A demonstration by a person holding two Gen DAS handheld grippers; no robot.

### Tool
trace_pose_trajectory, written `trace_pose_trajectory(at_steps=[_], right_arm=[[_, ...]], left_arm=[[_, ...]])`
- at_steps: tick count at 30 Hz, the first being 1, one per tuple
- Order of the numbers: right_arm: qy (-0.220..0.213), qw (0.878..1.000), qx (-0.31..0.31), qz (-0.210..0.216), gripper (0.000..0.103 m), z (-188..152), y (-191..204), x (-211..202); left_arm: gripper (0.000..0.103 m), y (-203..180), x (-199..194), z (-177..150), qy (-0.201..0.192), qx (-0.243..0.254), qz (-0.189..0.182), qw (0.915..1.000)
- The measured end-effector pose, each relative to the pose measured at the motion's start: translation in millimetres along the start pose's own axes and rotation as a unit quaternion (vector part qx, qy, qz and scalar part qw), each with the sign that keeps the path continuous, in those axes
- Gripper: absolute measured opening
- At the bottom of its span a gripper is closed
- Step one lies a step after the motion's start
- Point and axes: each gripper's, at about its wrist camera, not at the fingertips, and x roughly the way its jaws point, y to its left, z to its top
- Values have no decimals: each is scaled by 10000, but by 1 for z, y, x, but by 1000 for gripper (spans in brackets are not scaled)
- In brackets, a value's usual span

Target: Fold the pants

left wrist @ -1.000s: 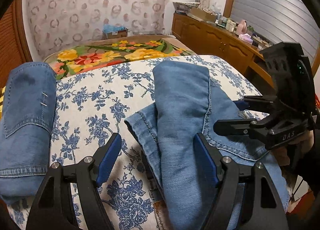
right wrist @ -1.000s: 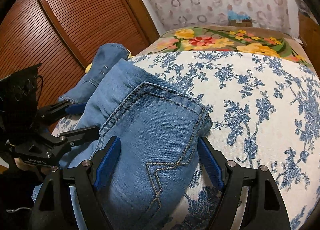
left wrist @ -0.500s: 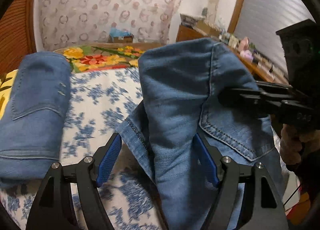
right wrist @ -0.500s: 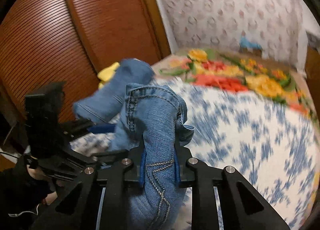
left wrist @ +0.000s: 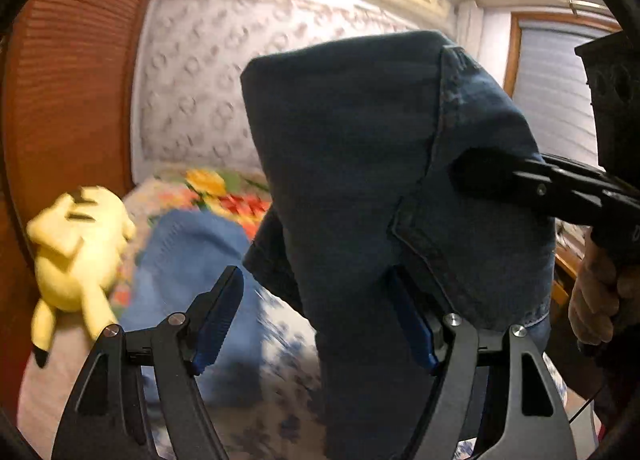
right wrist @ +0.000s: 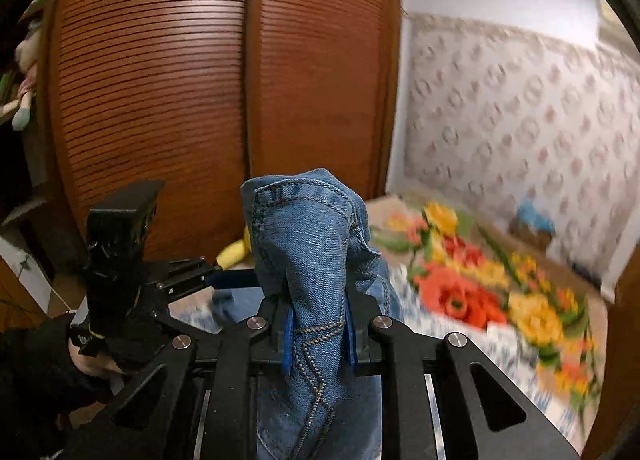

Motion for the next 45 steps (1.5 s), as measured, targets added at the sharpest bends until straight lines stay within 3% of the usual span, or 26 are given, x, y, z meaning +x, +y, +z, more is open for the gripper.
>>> trace_pose_trajectory(at_steps=[7, 10, 13, 16, 18, 20, 21, 24, 27, 30, 32, 37, 41, 44, 45], right_arm=[[-603, 9965, 55, 573, 19, 73, 15, 41], [-910, 9911, 342, 913, 19, 89, 12, 72], [-816, 9857, 893, 1177, 20, 77, -15, 121], [-241, 9830, 1514, 1010, 22, 38, -41, 192], [414, 9882, 1385, 500, 22, 4, -43, 242], [701, 9887, 1327, 11, 28, -26, -48, 273], [676, 9878, 1394, -174, 29, -30, -54, 278], [804, 9850, 1525, -95, 45, -23, -63, 284], [980, 9857, 1371, -13, 48, -12, -79, 276], [648, 9894, 1278, -227, 53, -2, -105, 242], [410, 9903, 1288, -318, 54, -5, -104, 219], [749, 9883, 1317, -178, 54, -11, -98, 236], [207, 9887, 1461, 262, 54, 3, -102, 221], [483, 9927, 1025, 420, 54, 3, -87, 234], [662, 9942, 809, 241, 54, 0, -83, 243]], left_arm=[[75, 49, -49, 52, -692, 16, 715, 9950], [75, 70, -55, 66, -747, 89, 1007, 9921], [75, 90, -36, 65, -388, 203, 1156, 9923], [75, 109, -3, 43, 95, 220, 1216, 9923], [75, 121, 27, 24, 524, 111, 1192, 9914], [72, 135, 58, -1, 1003, -62, 1195, 9877], [71, 137, 66, -9, 1133, -93, 1189, 9864], [71, 139, 78, -28, 1338, -69, 1168, 9841], [71, 146, 76, -36, 1385, -89, 1177, 9833], [71, 147, 72, -32, 1417, -68, 1261, 9818], [71, 145, 71, -36, 1446, -33, 1333, 9805], [71, 145, 65, -46, 1496, -154, 1369, 9791], [71, 143, 60, -48, 1504, -191, 1394, 9786], [71, 142, 60, -47, 1497, -140, 1434, 9782], [71, 141, 60, -48, 1492, -134, 1442, 9781]])
